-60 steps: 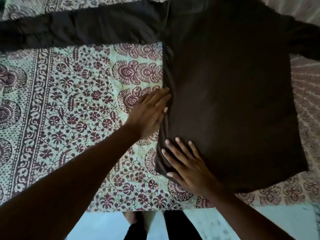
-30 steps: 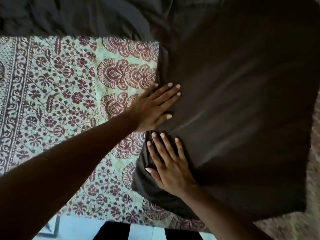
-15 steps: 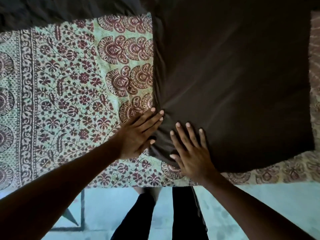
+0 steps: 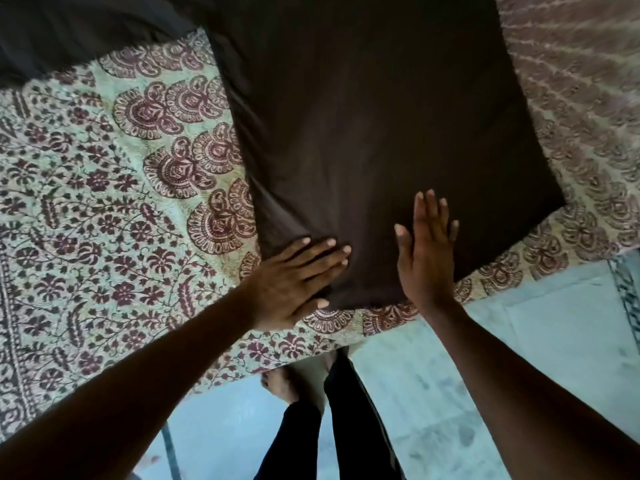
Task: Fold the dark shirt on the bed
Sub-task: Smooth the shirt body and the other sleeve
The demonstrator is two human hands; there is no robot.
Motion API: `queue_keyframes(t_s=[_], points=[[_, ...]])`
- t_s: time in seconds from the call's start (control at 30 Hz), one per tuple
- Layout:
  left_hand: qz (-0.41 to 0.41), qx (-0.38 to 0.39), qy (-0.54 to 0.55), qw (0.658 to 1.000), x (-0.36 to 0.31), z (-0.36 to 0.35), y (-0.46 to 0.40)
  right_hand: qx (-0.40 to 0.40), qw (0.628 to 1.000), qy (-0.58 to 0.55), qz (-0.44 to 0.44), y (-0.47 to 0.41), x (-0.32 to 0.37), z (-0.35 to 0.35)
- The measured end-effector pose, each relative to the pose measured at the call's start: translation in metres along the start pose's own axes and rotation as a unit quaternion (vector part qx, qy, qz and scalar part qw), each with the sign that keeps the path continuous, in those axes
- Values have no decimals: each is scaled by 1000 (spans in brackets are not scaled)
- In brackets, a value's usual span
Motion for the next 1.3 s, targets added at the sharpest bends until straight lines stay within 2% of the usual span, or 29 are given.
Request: queue_keyframes(t_s=[0.03, 0.1, 0.17, 0.2, 0.33, 0.47, 0.53, 0.57, 0.63, 0.7, 0.73, 0.8, 0.9, 1.03, 1.1, 1.17, 1.23, 1.3], points=[[13, -12, -6, 1000, 9, 4, -5, -4, 1000, 4, -7, -3, -7, 1], [128, -19, -11, 992, 50, 8, -15, 5, 999, 35, -6, -5, -16, -1], [217, 11, -11, 976, 83, 3, -24, 18, 996, 82, 5, -1, -22, -3], [223, 29, -21, 974, 84, 0, -28, 22, 995, 99, 10, 3, -24, -2], [129, 38, -6, 991, 19, -6, -42, 11, 995, 97, -1, 15, -44, 13], [41, 39, 45, 997, -67, -1, -46, -20, 1000, 10, 2, 19, -64, 32], [6, 22, 53, 998, -81, 5, -55, -53, 998, -33, -16, 16, -76, 47], [22, 9, 51, 998, -73, 9, -63, -73, 996, -45, -28, 14, -83, 55], [133, 6, 36, 990, -34, 13, -76, -96, 993, -57, -38, 10, -95, 66], [236, 37, 19, 971, 5, 6, -88, -102, 993, -52, -30, 4, -104, 70], [248, 55, 8, 967, 11, 2, -95, -102, 994, -40, -21, 1, -108, 71], [211, 64, -4, 975, -2, -1, -108, -99, 995, -14, 8, -3, -109, 71], [108, 40, 7, 993, -50, 1, -121, -111, 993, -1, 44, -11, -106, 78], [24, 30, 40, 998, -96, 7, -134, -125, 991, -27, 40, -22, -109, 89], [42, 5, 42, 998, -87, 17, -147, -141, 989, -37, 18, -27, -115, 95], [136, 0, 24, 990, -55, 23, -162, -148, 988, -46, -7, -31, -122, 99], [216, 29, 17, 976, -26, 19, -175, -126, 991, -46, -24, -35, -129, 96], [206, 53, 13, 977, -27, 13, -188, -87, 996, -21, -26, -36, -135, 89]])
Point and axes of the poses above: each hand's wrist, its own y-axis away from the middle knuckle, its own z-axis out of the back of the hand, x = y × z, the point moved 10 cm from there along -y, towards the middle knuckle, and after that the axes turned 14 degrees about -y, right-handed, at the moved point
